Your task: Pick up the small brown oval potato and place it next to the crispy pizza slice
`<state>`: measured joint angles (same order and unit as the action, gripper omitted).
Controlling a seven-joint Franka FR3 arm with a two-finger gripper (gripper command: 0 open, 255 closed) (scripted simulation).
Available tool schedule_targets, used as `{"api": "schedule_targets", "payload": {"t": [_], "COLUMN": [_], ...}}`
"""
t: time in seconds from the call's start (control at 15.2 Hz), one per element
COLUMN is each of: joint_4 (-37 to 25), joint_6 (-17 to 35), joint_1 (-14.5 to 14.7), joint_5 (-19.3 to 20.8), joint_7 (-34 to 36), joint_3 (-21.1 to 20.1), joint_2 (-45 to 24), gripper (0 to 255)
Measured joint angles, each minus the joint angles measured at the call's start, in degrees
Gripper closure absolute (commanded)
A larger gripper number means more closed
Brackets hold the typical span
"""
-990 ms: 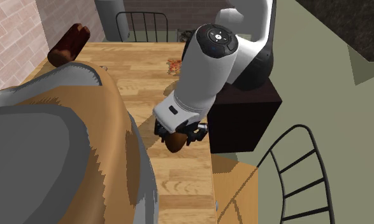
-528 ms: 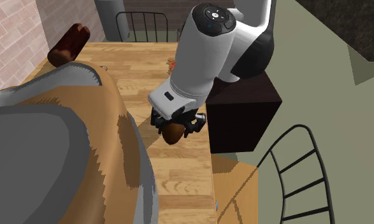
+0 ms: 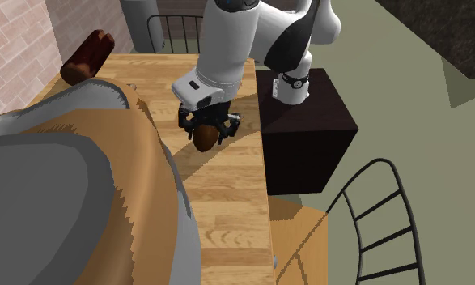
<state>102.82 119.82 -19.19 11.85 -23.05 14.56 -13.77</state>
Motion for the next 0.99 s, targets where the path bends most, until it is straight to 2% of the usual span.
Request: {"api": "schedule_targets", "payload": {"t": [0.4,0.99], "joint_4": [11.36,22.53], "joint_6": [4.03,8.74], "joint_1": [-2.80,-8.16], "joint_5": [2.26,5.34], "joint_7": [-4.04,-12.32], "joint_3": [2.69,8.00], "joint_2": [8.64,17.58], "gripper": [255,255]}}
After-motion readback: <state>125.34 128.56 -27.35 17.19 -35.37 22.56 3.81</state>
